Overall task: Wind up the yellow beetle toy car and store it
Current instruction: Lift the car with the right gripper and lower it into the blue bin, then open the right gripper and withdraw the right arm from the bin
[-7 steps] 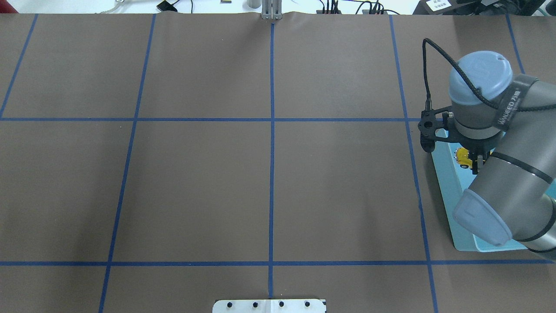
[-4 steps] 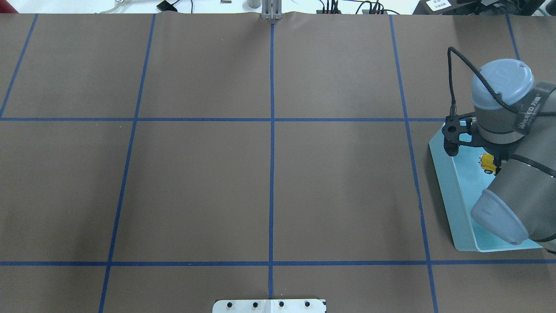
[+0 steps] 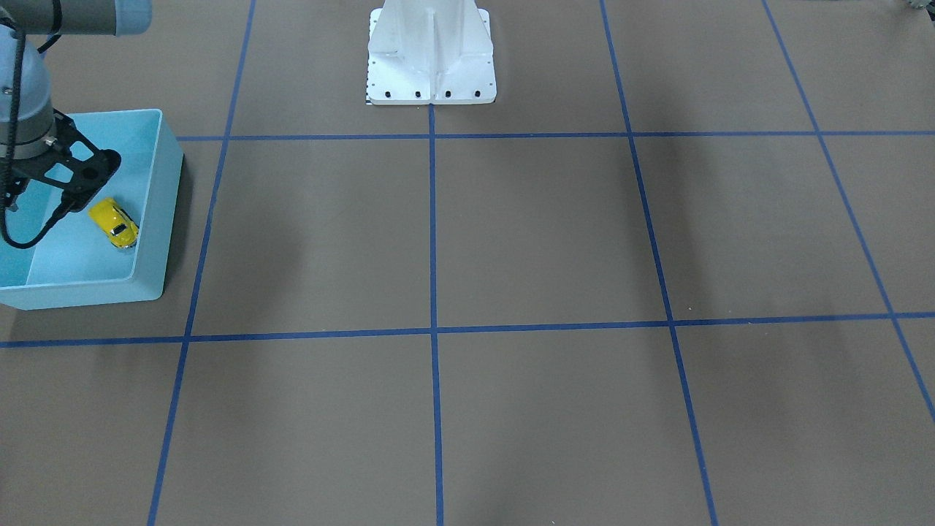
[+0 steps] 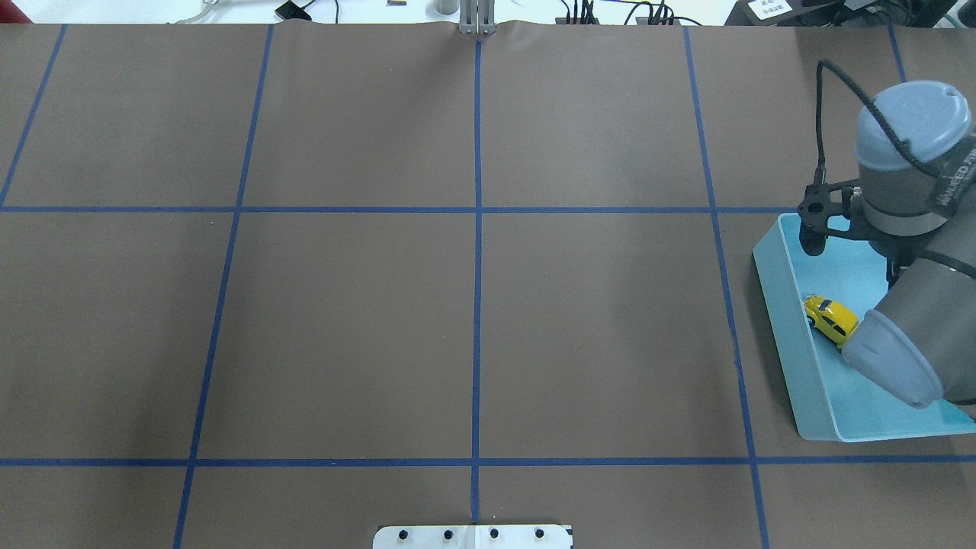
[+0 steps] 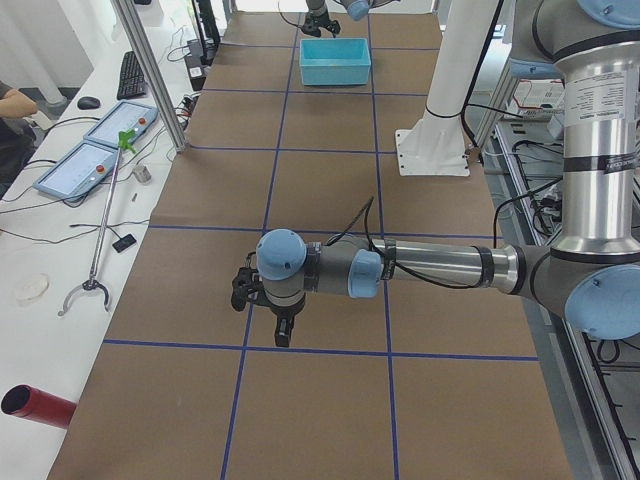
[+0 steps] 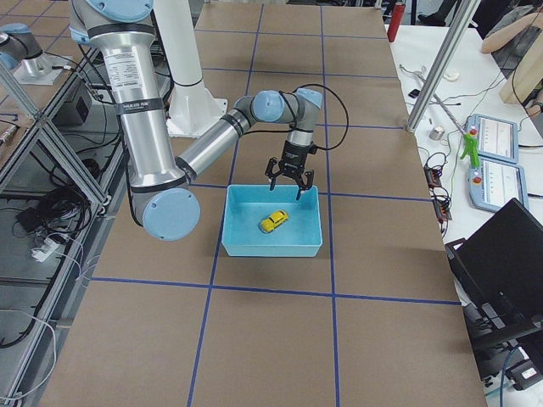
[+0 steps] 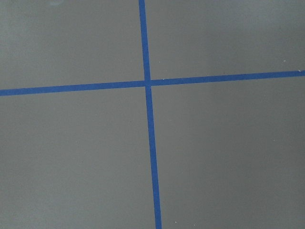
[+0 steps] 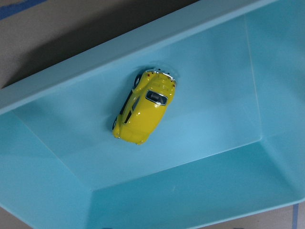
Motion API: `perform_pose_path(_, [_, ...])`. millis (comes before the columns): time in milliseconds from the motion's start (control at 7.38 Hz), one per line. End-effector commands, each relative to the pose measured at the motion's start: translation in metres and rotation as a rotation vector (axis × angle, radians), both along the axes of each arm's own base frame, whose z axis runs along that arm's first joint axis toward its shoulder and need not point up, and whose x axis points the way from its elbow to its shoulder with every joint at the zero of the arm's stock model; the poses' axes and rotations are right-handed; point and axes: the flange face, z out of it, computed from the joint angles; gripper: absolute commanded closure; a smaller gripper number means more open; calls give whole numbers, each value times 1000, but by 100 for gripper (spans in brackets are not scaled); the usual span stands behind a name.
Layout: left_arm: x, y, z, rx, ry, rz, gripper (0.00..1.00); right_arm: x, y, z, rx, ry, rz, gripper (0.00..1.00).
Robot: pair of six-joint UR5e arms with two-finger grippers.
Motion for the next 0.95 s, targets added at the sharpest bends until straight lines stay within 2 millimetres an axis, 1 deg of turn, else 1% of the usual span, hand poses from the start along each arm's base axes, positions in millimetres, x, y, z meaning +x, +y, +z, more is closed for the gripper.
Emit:
perform_pose_path(0, [0, 0, 0, 0, 0, 0, 0, 61, -50, 9, 1, -51, 200, 0])
perform_pose_path(136, [0, 0, 0, 0, 0, 0, 0, 89, -63, 26, -103, -108, 336, 0])
perform_pose_path(271, [0, 0, 0, 0, 0, 0, 0, 129, -76, 44, -193, -156, 458, 0])
perform_pose_path(407, [0, 0, 0, 0, 0, 0, 0, 186, -88, 79, -334, -217, 627, 0])
perform_pose_path(542, [0, 0, 0, 0, 0, 0, 0, 233, -88, 100, -402, -209, 786, 0])
perform_pose_path(678, [0, 0, 0, 0, -2, 0, 0, 264, -87, 122, -503, -165, 973, 0])
perform_pose_path(813, [0, 0, 0, 0, -2, 0, 0, 281, -89, 141, -544, -146, 1109, 0])
